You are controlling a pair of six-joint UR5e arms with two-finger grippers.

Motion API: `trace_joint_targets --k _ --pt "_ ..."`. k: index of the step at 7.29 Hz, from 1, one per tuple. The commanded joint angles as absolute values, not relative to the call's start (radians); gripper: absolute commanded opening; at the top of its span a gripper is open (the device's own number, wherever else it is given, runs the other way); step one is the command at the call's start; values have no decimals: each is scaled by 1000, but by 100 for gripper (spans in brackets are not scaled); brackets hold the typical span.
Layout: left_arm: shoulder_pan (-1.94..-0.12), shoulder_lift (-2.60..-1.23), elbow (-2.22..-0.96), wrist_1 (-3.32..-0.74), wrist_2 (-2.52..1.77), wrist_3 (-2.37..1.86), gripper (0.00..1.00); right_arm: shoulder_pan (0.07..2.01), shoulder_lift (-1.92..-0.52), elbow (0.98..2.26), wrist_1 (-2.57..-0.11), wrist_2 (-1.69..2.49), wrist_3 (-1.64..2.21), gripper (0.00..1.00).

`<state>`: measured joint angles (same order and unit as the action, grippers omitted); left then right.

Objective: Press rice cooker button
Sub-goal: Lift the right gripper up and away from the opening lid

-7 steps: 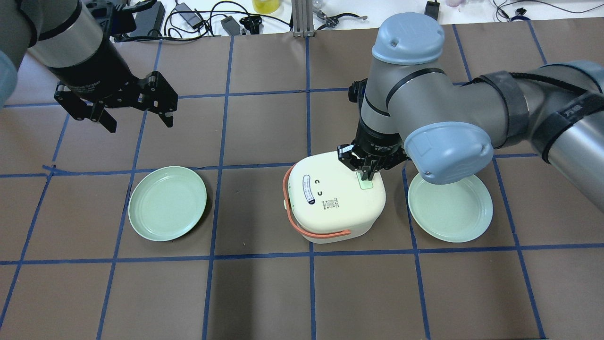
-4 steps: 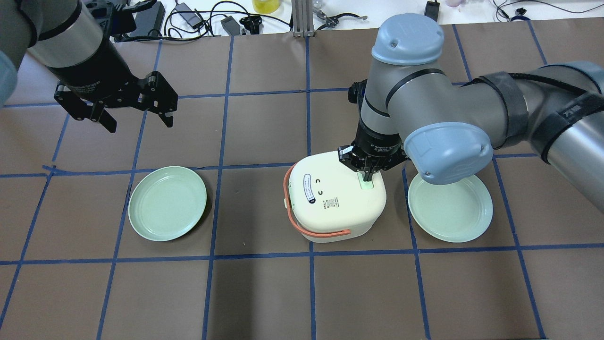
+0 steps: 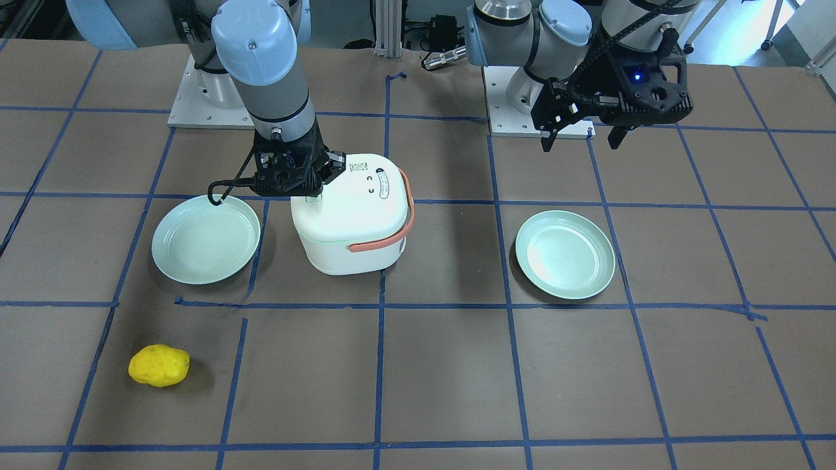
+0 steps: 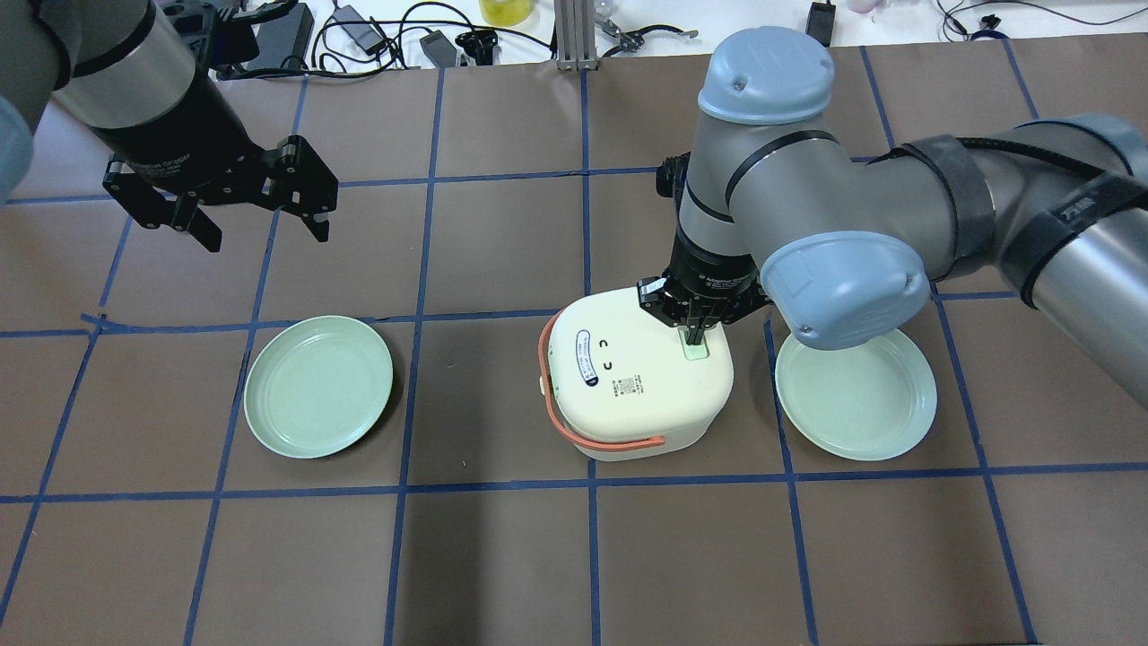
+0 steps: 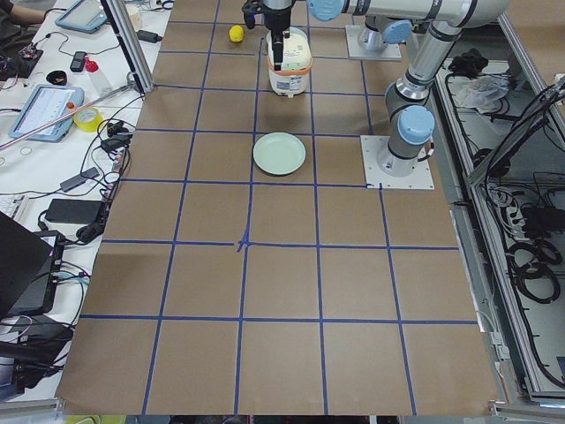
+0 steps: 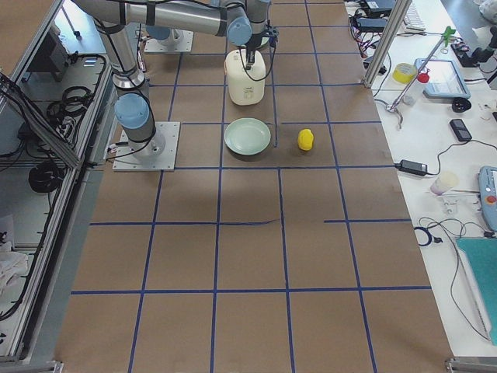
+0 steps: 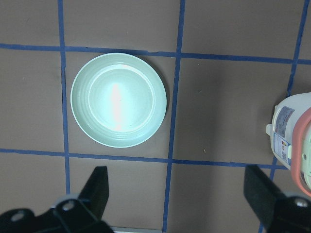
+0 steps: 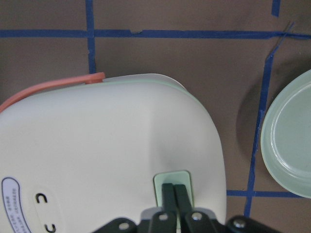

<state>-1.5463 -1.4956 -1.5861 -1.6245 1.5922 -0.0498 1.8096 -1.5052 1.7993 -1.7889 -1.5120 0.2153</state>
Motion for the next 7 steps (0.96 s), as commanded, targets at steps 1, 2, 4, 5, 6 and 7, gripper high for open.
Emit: trace_joint_targets --k 1,2,4,5,6,7 --pt "-1546 -1496 -1586 -1624 1592 -49 100 1804 -1517 1725 -1754 -1526 230 100" --pt "-1546 -1496 -1586 -1624 1592 -49 100 1781 -1514 1647 -1665 -1529 230 100" --pt "-1546 -1496 -1586 -1624 1592 -51 100 1660 -1509 1501 -1536 -1525 210 100" --pt "-1546 -1496 -1586 -1624 1592 -49 100 1604 -1509 1452 -1516 -1526 140 100" --pt "-1546 -1496 -1586 -1624 1592 -51 100 1553 -1509 1424 -1516 -1523 50 100" --pt "-1546 -1496 -1586 -1624 1592 -49 100 1527 -1517 1422 -1519 -1529 28 100"
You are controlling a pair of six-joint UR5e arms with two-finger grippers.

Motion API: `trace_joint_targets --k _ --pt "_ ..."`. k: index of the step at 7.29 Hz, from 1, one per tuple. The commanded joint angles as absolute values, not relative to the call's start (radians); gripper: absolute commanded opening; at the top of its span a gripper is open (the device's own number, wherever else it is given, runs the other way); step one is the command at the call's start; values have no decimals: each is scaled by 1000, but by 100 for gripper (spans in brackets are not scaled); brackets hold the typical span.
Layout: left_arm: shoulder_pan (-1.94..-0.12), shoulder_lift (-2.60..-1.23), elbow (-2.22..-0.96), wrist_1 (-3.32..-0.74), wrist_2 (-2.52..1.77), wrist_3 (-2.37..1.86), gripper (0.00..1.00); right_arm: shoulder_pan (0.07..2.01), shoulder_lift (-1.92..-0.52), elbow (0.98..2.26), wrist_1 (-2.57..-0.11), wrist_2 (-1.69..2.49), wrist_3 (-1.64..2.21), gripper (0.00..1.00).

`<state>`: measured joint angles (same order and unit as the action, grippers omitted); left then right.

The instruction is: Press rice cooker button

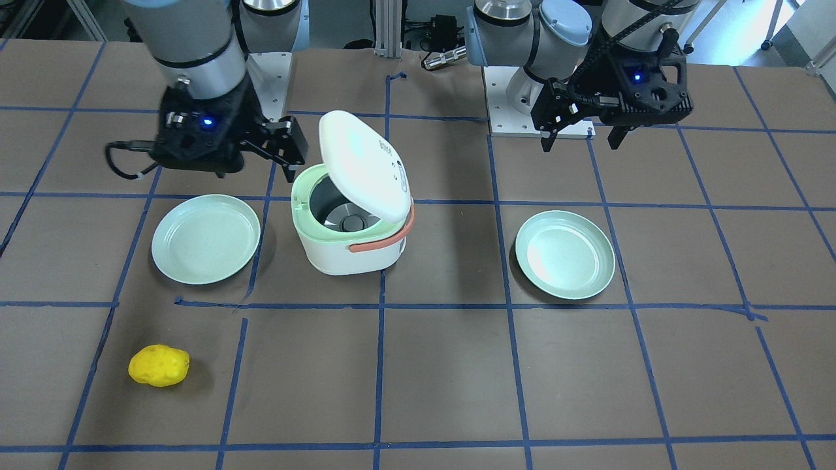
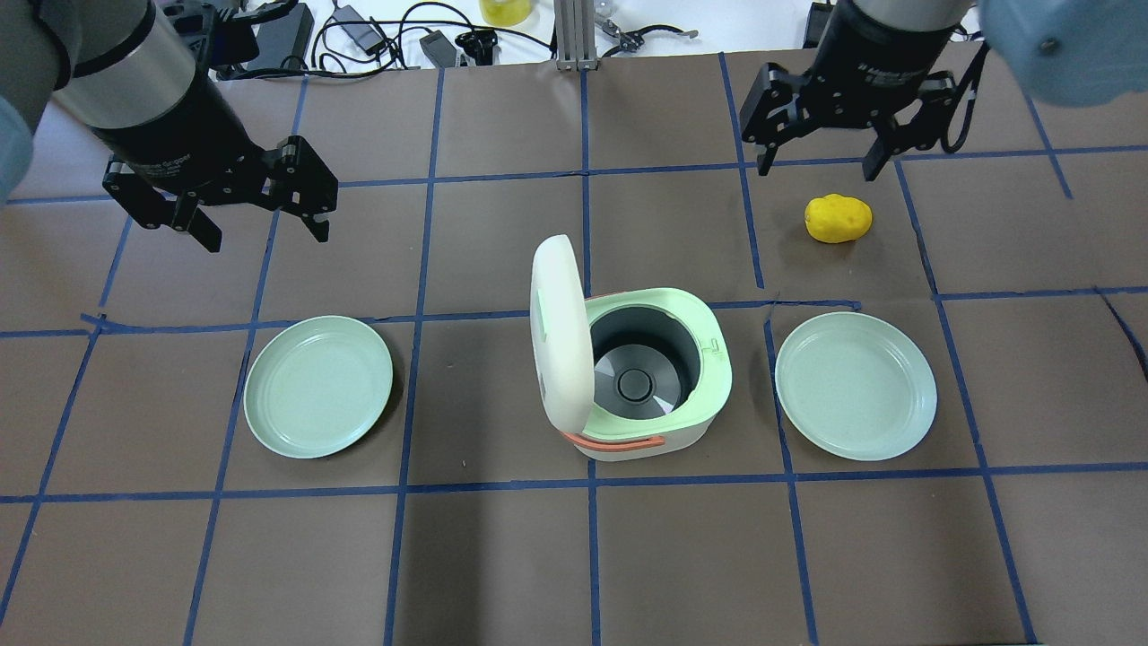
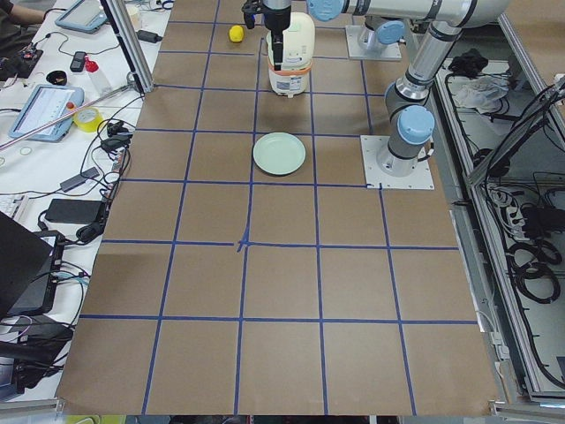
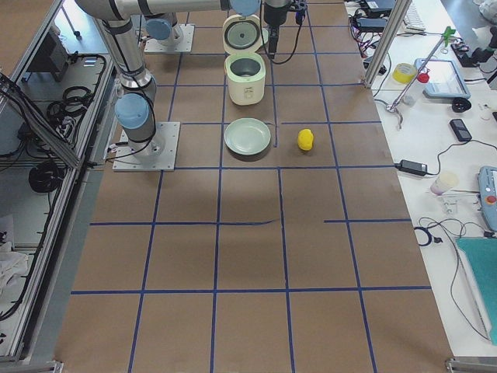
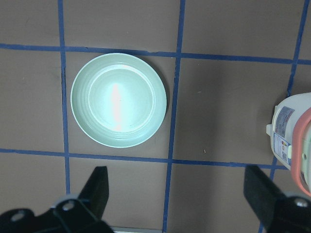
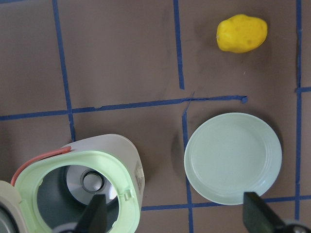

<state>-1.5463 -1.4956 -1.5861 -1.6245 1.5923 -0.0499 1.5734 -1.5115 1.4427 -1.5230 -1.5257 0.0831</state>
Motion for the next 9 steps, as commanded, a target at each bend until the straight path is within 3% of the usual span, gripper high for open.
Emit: trace_joint_targets --k 1,9 --pt "-1546 -1496 -1586 -1624 1592 -51 100 1525 -1519 1422 -1526 -1529 28 100" --pt "-1546 -1496 -1586 -1624 1592 -49 100 1531 -1523 1427 -1531 -1586 37 100"
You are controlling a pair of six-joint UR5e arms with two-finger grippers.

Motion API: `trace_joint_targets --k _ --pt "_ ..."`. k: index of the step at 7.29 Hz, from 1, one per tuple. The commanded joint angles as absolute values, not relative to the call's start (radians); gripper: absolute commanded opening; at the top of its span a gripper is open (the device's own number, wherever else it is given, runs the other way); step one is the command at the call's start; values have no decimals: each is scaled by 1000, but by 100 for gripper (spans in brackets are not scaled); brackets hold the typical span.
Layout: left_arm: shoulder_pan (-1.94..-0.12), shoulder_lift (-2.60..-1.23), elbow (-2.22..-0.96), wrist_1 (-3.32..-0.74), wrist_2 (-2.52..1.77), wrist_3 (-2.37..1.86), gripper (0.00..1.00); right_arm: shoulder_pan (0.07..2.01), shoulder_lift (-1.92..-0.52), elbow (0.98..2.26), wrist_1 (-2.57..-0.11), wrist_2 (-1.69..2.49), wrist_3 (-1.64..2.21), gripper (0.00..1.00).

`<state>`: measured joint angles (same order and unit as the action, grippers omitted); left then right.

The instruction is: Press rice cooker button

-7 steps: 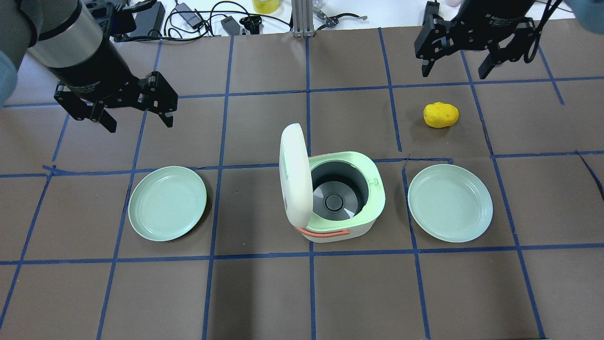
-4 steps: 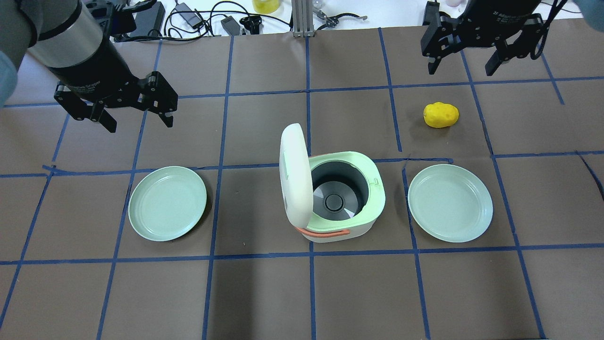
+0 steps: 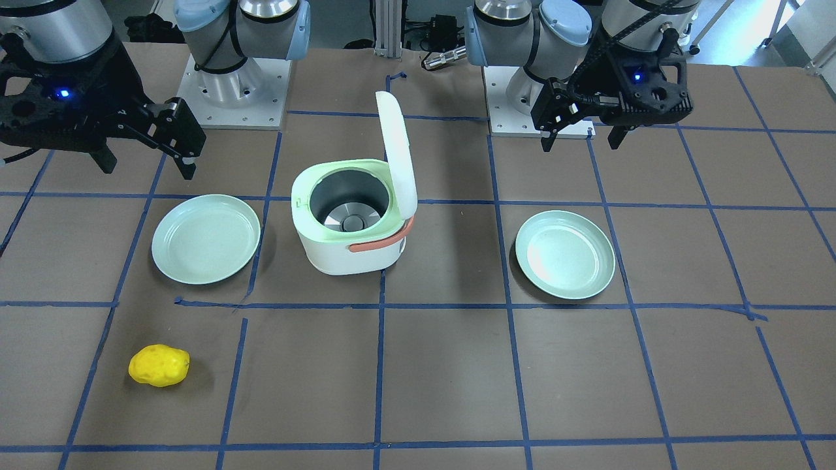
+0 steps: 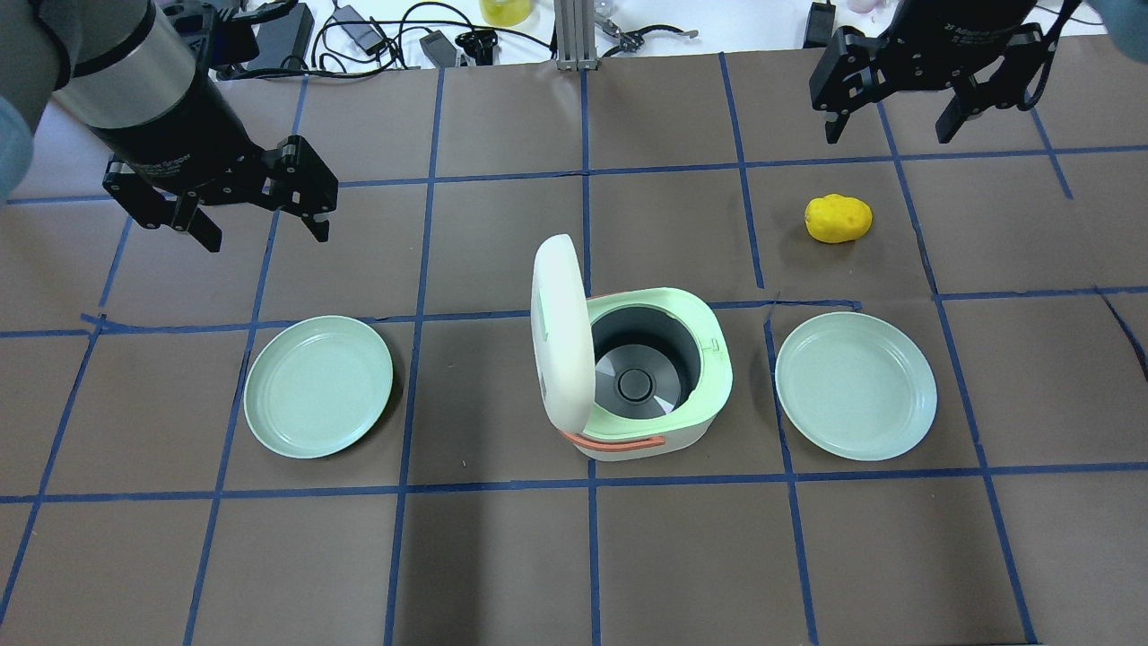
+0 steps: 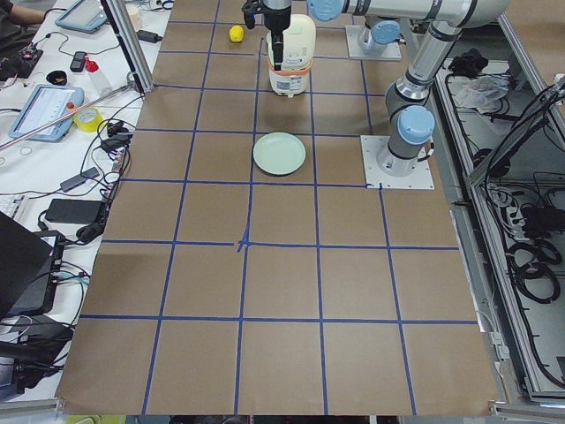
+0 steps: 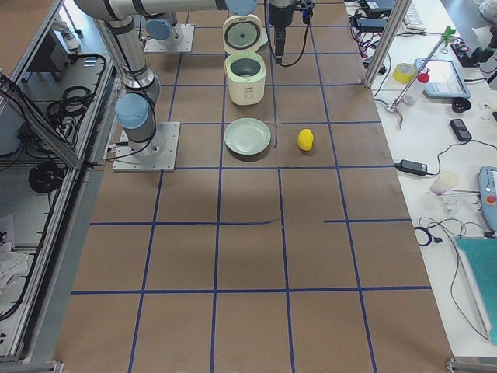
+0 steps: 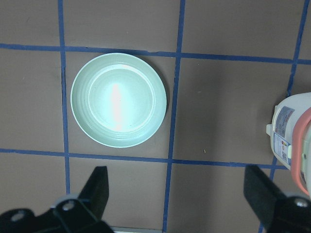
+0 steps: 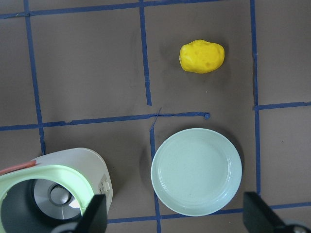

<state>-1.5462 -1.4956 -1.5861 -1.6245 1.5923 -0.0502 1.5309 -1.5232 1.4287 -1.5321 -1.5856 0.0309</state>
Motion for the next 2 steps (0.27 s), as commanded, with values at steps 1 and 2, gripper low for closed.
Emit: trace_joint_targets --k 1,2 --pt "-1546 -1496 -1586 -1624 1592 -51 100 1531 -1523 1427 -1529 -1591 37 100" --pt "-1546 -1496 -1586 -1624 1592 -49 100 1532 -1523 1427 -1529 -1588 32 100"
